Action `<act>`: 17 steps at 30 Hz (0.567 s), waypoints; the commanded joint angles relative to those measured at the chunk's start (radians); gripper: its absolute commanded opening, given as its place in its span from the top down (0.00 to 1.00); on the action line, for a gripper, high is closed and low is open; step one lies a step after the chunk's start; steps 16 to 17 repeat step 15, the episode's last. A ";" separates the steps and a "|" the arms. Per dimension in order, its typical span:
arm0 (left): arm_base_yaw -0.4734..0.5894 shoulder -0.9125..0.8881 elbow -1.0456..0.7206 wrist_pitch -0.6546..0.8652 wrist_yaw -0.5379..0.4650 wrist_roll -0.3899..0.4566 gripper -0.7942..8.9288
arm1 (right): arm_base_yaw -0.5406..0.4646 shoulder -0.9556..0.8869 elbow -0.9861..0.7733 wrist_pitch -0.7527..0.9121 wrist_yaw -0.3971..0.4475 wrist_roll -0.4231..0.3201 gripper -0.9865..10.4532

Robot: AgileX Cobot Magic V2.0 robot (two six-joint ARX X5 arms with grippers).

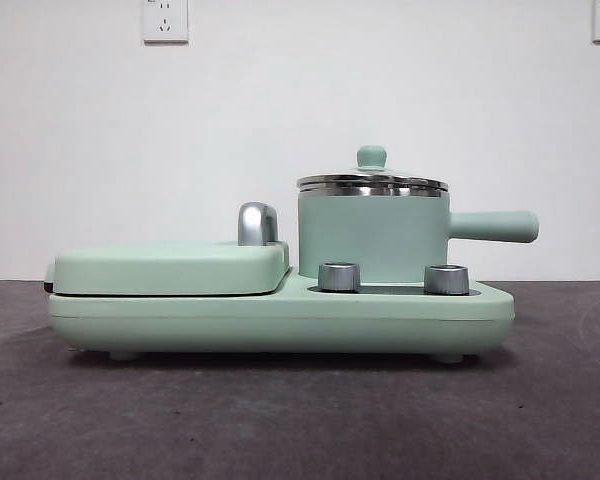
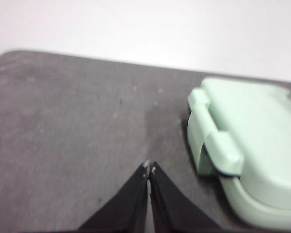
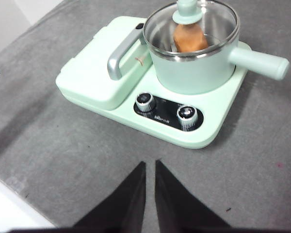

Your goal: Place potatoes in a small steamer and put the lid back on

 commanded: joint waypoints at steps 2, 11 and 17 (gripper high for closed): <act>-0.001 -0.004 -0.017 0.089 -0.002 0.000 0.91 | 0.005 0.002 0.011 0.010 0.000 -0.007 0.89; -0.001 -0.003 -0.016 0.106 -0.002 0.000 0.91 | 0.005 0.002 0.011 0.010 0.000 -0.007 0.89; -0.001 -0.003 -0.016 0.106 -0.002 0.000 0.91 | 0.004 -0.006 0.004 0.025 0.083 -0.164 0.89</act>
